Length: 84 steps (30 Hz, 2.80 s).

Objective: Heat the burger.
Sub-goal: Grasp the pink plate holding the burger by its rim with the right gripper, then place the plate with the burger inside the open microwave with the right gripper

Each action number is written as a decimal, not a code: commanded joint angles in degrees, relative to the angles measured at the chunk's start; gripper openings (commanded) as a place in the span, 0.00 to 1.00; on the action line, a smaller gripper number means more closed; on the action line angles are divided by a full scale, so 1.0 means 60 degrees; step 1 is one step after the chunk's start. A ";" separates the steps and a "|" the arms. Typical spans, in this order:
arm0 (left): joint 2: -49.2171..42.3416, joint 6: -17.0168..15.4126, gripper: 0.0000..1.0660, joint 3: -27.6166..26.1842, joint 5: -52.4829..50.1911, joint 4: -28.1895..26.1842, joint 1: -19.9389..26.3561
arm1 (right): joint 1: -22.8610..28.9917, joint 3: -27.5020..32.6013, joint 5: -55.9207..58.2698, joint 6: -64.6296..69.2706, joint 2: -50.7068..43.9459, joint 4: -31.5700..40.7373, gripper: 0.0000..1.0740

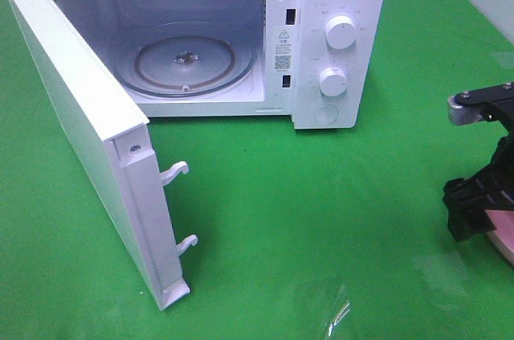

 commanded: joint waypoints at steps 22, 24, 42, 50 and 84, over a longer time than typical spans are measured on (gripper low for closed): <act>-0.0143 -0.0019 0.92 0.0010 -0.0105 -0.0048 -0.0048 | -0.0057 0.0095 -0.1146 0.0449 0.2082 -0.0850 0.60; -0.0143 -0.0019 0.92 0.0010 -0.0105 -0.0048 -0.0048 | -0.0057 0.0095 -0.1146 0.0439 0.2091 -0.0879 0.50; -0.0143 -0.0019 0.92 0.0010 -0.0105 -0.0048 -0.0048 | -0.0057 0.0086 -0.1222 0.0506 0.2101 -0.1385 0.00; -0.0143 -0.0019 0.92 0.0010 -0.0105 -0.0048 -0.0048 | -0.0029 0.0076 -0.0793 0.1022 0.2101 -0.1690 0.00; -0.0143 -0.0019 0.92 0.0010 -0.0105 -0.0048 -0.0048 | 0.1662 0.0095 0.2005 0.3027 -0.0153 -0.3963 0.00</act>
